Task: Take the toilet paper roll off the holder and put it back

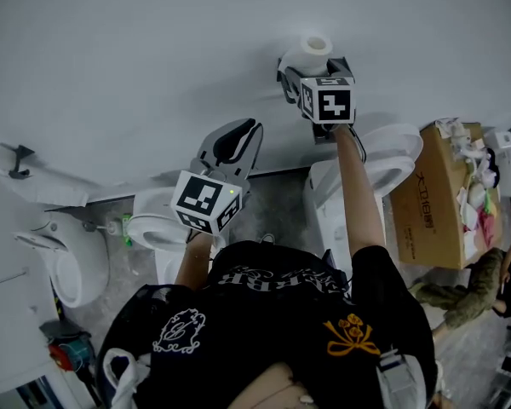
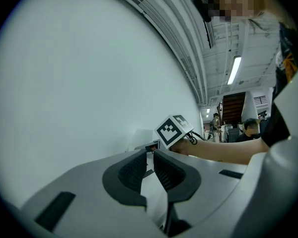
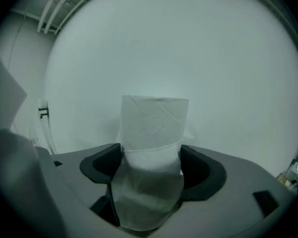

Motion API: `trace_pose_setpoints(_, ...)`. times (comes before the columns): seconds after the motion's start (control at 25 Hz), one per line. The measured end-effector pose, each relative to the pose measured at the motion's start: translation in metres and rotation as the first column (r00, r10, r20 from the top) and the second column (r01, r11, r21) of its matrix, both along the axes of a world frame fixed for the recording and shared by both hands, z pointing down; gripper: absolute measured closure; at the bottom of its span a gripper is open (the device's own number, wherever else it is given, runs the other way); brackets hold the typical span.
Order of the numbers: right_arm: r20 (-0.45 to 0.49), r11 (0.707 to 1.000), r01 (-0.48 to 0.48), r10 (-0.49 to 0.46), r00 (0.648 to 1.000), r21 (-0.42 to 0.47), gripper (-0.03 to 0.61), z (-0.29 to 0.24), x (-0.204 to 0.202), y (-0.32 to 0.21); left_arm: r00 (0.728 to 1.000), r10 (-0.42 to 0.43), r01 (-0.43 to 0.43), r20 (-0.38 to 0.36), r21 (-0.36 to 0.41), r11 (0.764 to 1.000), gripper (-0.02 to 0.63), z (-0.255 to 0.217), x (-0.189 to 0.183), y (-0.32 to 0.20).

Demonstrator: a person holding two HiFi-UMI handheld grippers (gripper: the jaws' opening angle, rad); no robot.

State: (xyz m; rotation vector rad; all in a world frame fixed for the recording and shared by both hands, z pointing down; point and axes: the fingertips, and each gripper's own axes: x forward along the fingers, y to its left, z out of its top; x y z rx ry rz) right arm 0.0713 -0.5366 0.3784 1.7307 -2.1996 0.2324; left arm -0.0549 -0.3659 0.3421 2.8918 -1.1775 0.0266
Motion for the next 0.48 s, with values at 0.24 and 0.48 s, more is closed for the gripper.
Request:
trace_pose_setpoints(0.24,-0.005,0.999,-0.035,0.035,0.999,0.026,0.252,-0.005,0.004,-0.001,1.0,0.0,0.0,-0.008,-0.004,1.0,0.574,0.002,-0.007,-0.006)
trace_pose_setpoints(0.48,-0.086,0.998,0.027,-0.021,0.996,0.062,0.258,-0.007,-0.004,0.016,0.999,0.03,-0.031,-0.011,-0.037,0.999,0.574,0.015,-0.002,-0.001)
